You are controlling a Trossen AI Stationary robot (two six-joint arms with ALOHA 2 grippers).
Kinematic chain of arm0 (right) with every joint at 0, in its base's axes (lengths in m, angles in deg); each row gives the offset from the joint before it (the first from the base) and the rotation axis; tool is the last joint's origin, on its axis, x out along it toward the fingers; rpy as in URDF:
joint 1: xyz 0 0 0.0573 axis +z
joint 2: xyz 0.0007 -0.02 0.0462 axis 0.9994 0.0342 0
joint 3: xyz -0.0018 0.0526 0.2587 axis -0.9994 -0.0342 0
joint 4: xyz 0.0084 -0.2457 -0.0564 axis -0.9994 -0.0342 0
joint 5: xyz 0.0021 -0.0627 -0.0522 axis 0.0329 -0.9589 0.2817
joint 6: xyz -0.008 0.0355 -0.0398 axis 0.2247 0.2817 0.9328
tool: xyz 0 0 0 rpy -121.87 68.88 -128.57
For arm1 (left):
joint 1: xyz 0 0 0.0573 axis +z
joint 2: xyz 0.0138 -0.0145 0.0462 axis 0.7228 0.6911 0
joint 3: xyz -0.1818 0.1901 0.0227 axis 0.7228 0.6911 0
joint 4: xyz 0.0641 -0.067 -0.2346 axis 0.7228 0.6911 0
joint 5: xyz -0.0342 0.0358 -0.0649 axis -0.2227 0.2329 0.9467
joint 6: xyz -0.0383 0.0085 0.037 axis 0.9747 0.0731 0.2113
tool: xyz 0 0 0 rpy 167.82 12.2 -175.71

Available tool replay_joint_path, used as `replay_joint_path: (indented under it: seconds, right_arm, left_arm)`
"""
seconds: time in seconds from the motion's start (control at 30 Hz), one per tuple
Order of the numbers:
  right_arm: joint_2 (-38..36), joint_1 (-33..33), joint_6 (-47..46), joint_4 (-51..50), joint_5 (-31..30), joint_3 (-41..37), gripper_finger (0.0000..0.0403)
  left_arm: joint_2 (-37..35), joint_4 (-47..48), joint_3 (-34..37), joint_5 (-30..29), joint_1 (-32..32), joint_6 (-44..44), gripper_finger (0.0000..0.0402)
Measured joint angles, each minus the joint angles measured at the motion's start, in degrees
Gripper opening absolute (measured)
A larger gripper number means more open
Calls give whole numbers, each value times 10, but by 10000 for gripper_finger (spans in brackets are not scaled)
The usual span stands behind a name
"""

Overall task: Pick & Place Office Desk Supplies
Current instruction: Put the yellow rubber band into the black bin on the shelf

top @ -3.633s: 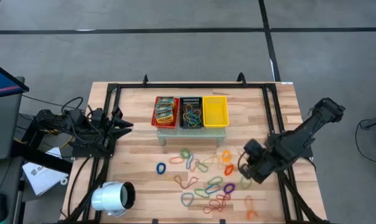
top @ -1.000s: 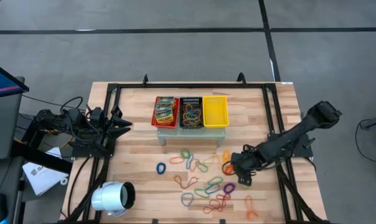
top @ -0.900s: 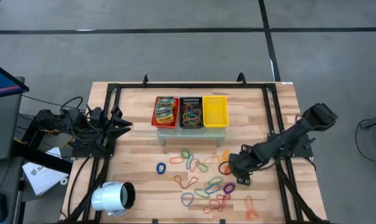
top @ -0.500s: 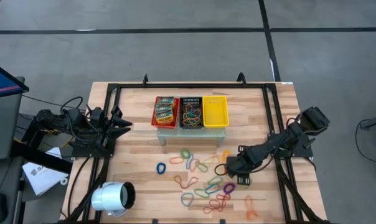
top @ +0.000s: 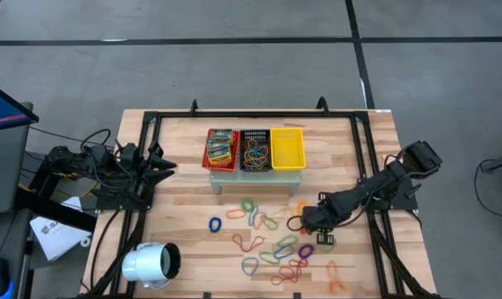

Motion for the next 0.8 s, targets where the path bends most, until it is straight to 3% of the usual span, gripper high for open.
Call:
replay_joint_path:
  seconds: [0.2,0.4,0.63,0.8]
  right_arm:
    - [-71,23,-49,-18,-20,24,1]
    - [-130,31,-45,-23,-106,86,1]
    - [-144,-4,74,-27,-206,205,0]
    - [-127,-66,200,-27,-280,282,0]
  left_arm:
    - [0,1,0,0,0,0,99]
    - [0,0,0,0,0,0,99]
    - [0,0,0,0,0,0,99]
    - [0,0,0,0,0,0,99]
